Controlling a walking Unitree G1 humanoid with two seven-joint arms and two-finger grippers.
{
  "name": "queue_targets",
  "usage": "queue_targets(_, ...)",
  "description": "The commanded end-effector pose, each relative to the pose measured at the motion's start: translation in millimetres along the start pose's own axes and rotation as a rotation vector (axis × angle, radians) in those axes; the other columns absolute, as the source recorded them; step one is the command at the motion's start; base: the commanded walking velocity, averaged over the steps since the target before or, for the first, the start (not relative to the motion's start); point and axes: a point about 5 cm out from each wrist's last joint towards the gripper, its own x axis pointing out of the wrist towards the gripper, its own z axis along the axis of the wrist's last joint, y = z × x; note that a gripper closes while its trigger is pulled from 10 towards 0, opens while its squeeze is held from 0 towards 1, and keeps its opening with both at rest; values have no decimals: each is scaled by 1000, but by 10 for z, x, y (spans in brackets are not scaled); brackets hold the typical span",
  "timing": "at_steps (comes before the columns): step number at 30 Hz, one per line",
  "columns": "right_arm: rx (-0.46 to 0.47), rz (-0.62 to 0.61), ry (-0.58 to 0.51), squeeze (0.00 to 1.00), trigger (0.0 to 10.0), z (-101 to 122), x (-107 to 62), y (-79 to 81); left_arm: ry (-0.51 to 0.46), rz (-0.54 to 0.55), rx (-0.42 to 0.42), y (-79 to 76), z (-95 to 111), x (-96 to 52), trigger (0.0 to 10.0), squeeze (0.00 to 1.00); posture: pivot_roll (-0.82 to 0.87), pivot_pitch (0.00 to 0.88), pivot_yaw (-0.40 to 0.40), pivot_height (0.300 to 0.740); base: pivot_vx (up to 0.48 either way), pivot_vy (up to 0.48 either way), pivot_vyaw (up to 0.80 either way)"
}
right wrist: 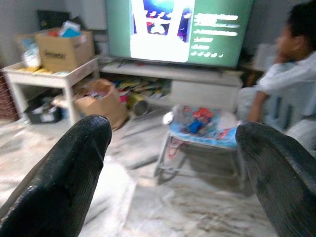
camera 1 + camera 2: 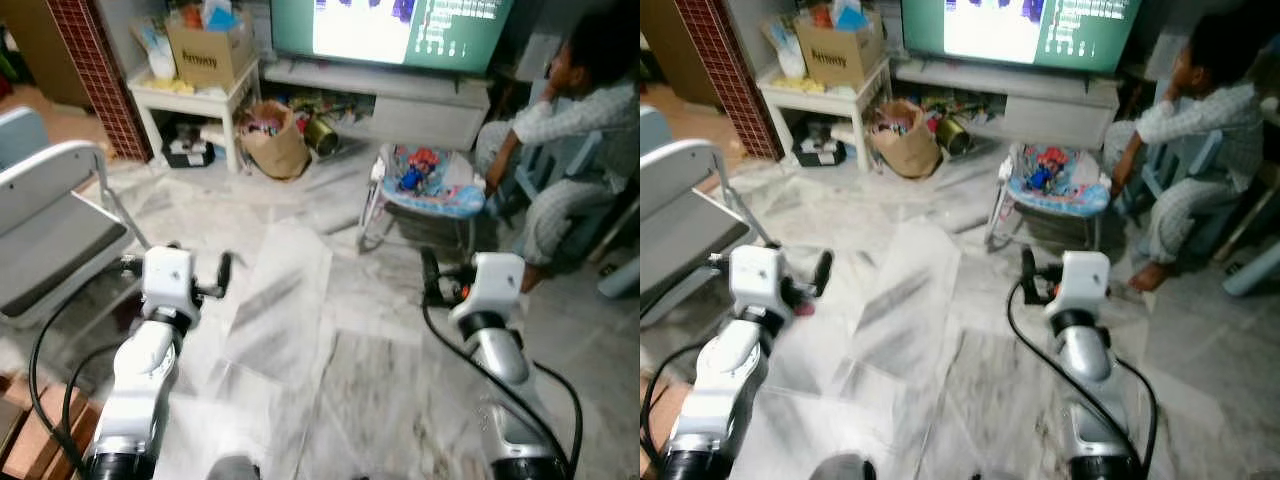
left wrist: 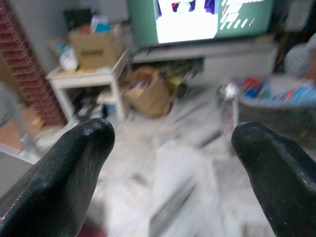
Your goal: Restocking fridge
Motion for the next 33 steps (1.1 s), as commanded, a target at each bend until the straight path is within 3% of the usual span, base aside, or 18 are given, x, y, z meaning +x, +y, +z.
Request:
queue_targets(1,3,-53,41,0,10000,-98,-37,-93,53,53,2,94,-118,-60,10000,0,68,0,-2,740,0,0,0)
queue_targets(4,-15,-55,52,0,10000,-100,-42,-123,62,86,17,187,-147,-98,10000,0,70,0,-4,740,0,0,0)
queue_targets(9,-9,-6,82,0,10000,-142,-98,-94,89,93,12,343,-80,-39,10000,0,93,12,-1,740,0,0,0)
queue_targets(11,-2,-3,95,0,10000,-199,-149,-75,112,119,66,386,-79,-36,10000,0,95,21,11,740,0,0,0)
queue_targets(18,-33,6,80,0,10000,-222,-136,-42,83,115,69,335,-29,-18,10000,0,95,29,33,740,0,0,0)
queue_targets(21,-37,7,69,0,10000,-188,-98,-44,57,99,60,243,5,22,10000,0,91,35,23,740,0,0,800)
queue_targets(30,-13,-15,121,0,10000,-285,-180,-61,100,95,42,124,-83,-130,10000,0,99,41,9,740,0,0,800)
queue_targets(33,-2,-14,130,0,10000,-307,-209,-48,105,85,51,100,-91,-152,10000,0,99,40,6,740,0,0,0)
